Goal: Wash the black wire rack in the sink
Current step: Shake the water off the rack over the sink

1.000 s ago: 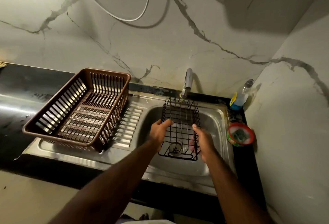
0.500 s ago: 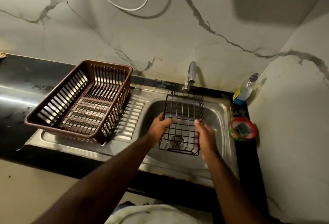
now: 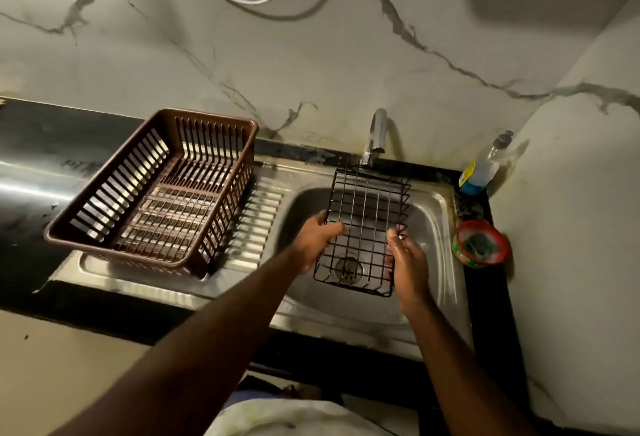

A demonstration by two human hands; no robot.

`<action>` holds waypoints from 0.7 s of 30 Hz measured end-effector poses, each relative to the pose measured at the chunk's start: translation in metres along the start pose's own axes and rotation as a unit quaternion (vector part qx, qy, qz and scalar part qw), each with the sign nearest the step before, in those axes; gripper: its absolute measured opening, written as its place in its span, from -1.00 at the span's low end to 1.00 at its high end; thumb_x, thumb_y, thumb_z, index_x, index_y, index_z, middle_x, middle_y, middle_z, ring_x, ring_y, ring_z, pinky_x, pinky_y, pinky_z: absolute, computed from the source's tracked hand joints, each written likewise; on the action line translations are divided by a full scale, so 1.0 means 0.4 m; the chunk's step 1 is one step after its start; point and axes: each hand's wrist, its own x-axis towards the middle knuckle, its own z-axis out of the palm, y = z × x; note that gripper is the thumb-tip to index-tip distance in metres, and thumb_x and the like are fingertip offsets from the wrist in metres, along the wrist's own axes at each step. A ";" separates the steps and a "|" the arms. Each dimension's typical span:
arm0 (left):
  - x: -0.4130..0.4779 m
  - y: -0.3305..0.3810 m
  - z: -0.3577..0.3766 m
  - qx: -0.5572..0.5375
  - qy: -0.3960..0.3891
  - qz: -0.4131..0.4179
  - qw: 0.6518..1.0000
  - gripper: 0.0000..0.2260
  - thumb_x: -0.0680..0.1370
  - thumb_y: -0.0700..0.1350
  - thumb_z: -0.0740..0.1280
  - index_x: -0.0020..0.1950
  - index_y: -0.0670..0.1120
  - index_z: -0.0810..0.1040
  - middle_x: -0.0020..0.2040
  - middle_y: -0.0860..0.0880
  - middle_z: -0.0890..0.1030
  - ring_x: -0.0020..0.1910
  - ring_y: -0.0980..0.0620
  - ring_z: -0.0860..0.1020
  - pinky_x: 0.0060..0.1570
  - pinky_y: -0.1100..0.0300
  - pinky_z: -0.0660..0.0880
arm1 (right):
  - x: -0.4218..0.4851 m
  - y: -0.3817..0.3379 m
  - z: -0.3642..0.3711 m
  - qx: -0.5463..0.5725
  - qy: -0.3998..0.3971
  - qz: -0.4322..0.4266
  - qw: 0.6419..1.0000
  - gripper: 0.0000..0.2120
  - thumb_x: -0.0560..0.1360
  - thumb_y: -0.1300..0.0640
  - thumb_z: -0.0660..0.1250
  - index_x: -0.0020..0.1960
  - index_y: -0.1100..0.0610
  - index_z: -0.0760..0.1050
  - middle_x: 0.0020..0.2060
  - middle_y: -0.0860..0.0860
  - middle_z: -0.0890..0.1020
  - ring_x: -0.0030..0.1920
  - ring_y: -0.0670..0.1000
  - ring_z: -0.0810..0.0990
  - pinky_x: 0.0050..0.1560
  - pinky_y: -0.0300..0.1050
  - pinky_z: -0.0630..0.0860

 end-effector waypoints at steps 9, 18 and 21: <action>0.004 0.017 -0.001 0.019 0.000 -0.076 0.997 -0.46 0.37 0.18 0.42 0.23 -0.12 0.57 0.21 -0.25 0.57 -0.03 -0.06 0.55 -0.18 0.13 0.47 | 0.014 -0.033 -0.007 -0.001 -0.059 0.095 0.994 -0.70 0.50 -0.23 0.39 0.07 -0.04 0.58 -0.10 0.09 0.58 -0.16 0.09 0.59 -0.26 -0.03 0.52; -0.019 0.104 -0.136 0.047 0.044 -0.048 0.997 -0.52 0.49 -0.02 0.38 0.36 -0.20 0.50 0.32 -0.19 0.56 0.28 -0.20 0.53 0.23 -0.11 0.51 | -0.059 -0.110 0.145 0.009 -0.050 0.054 0.997 -0.82 0.52 -0.23 0.35 0.02 -0.16 0.54 0.10 0.09 0.62 0.08 0.20 0.66 0.07 0.24 0.61; -0.032 0.140 -0.224 0.045 0.043 -0.025 0.998 -0.77 0.56 -0.07 0.37 0.15 -0.16 0.55 0.07 -0.12 0.60 0.00 -0.03 0.54 -0.03 0.06 0.54 | -0.083 -0.146 0.232 0.001 -0.046 0.018 0.999 -0.83 0.54 -0.22 0.32 0.03 -0.16 0.53 0.12 0.02 0.63 0.10 0.13 0.64 0.13 0.26 0.60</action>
